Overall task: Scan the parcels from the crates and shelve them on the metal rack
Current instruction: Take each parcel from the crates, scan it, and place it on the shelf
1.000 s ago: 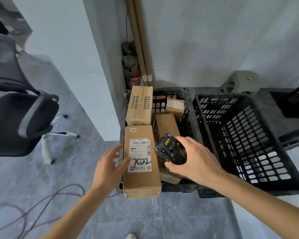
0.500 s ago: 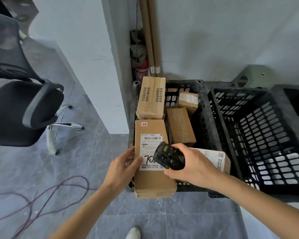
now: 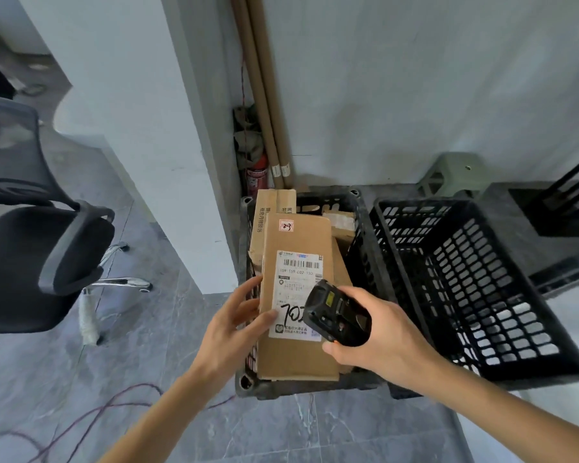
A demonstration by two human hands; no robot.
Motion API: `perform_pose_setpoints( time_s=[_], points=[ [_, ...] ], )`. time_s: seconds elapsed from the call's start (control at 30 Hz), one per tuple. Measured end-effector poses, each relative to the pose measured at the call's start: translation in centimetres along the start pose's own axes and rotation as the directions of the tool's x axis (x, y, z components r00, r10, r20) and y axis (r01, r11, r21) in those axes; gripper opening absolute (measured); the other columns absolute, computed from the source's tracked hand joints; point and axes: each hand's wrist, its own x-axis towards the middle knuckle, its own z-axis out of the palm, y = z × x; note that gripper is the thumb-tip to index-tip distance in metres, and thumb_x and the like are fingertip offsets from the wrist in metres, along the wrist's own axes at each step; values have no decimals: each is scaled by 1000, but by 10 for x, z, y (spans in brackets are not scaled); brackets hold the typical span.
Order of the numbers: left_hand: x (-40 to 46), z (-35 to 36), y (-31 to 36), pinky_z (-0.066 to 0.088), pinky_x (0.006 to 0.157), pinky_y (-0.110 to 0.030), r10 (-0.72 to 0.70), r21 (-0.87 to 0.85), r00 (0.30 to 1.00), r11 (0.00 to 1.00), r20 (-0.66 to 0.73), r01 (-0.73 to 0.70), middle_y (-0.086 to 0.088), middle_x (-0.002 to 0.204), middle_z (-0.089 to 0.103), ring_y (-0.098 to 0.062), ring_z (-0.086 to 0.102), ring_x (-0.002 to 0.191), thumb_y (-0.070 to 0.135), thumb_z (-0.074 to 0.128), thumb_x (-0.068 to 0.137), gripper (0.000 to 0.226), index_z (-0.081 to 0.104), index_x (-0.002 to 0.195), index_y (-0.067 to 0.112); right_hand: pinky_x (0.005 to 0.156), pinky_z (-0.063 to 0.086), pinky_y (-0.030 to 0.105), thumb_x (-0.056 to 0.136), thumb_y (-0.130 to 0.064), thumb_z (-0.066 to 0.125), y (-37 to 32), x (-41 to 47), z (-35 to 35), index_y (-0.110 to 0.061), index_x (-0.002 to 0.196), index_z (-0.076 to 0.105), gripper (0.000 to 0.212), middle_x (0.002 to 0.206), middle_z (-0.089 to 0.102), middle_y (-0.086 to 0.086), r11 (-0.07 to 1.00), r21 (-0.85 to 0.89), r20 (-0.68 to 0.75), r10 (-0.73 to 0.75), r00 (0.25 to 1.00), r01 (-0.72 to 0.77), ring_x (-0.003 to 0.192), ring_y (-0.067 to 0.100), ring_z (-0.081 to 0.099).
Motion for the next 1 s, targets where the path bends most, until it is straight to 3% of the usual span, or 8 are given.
perform_pose_setpoints(
  time_s=[0.07, 0.17, 0.33, 0.4, 0.5, 0.7, 0.87, 1.0],
  points=[
    [-2, 7, 26, 56, 97, -48, 33, -21, 999, 999, 24, -32, 5, 118, 75, -18, 72, 109, 53, 76, 76, 62, 51, 133, 52, 92, 56, 32, 67, -56, 85, -12, -9, -21, -45, 135, 53, 76, 112, 68, -26, 1000, 28, -48, -4, 999, 5, 108, -3, 63],
    [-6, 21, 69, 58, 95, -46, 90, -38, 995, 995, 42, -89, 0, 111, 75, -20, 73, 103, 41, 81, 81, 49, 55, 122, 47, 90, 56, 29, 68, -49, 88, -29, -28, -59, -43, 134, 55, 73, 110, 69, -27, 999, 41, -133, -2, 991, 7, 106, -4, 64],
    [-17, 56, 153, 61, 73, -28, 179, -56, 973, 983, 146, -173, -5, 113, 68, -16, 74, 98, 35, 83, 82, 51, 54, 124, 38, 88, 55, 23, 68, -51, 88, -53, -76, -128, -42, 135, 54, 76, 111, 67, -30, 1000, 18, -265, 12, 964, -8, 105, -7, 63],
    [-23, 75, 185, 63, 78, -35, 215, -62, 952, 976, 217, -207, -2, 109, 72, -19, 74, 100, 26, 81, 80, 52, 55, 124, 38, 91, 55, 25, 68, -54, 87, -61, -101, -156, -46, 133, 53, 74, 113, 67, -30, 1000, 11, -312, 17, 950, -15, 106, -6, 64],
    [-34, 108, 228, 62, 84, -41, 278, -32, 909, 959, 312, -282, 4, 114, 73, -19, 72, 105, 30, 85, 76, 60, 56, 125, 49, 93, 54, 24, 69, -54, 87, -74, -146, -196, -57, 126, 48, 70, 116, 66, -31, 999, -2, -389, 42, 920, -46, 109, -8, 62],
    [-77, 193, 311, 59, 94, -46, 417, -37, 766, 887, 489, -460, 10, 124, 71, -16, 69, 115, 54, 86, 69, 73, 53, 135, 53, 87, 57, 30, 68, -62, 82, -88, -252, -269, -46, 133, 53, 73, 112, 68, -25, 986, -57, -545, 101, 832, -158, 103, -3, 65],
    [-132, 282, 362, 57, 97, -44, 496, -58, 622, 807, 606, -588, 12, 121, 72, -12, 68, 115, 40, 84, 77, 65, 55, 134, 53, 87, 55, 28, 72, -67, 76, -88, -365, -321, -46, 134, 48, 71, 115, 64, -26, 947, -147, -656, 122, 745, -284, 105, -5, 61],
    [-184, 354, 380, 55, 100, -41, 509, -71, 499, 747, 701, -661, 13, 122, 71, -11, 66, 118, 37, 84, 78, 68, 54, 137, 48, 88, 49, 23, 81, -74, 64, -85, -469, -350, -49, 145, 32, 76, 126, 52, -26, 832, -301, -669, 164, 725, -466, 109, -2, 53]
  ],
)
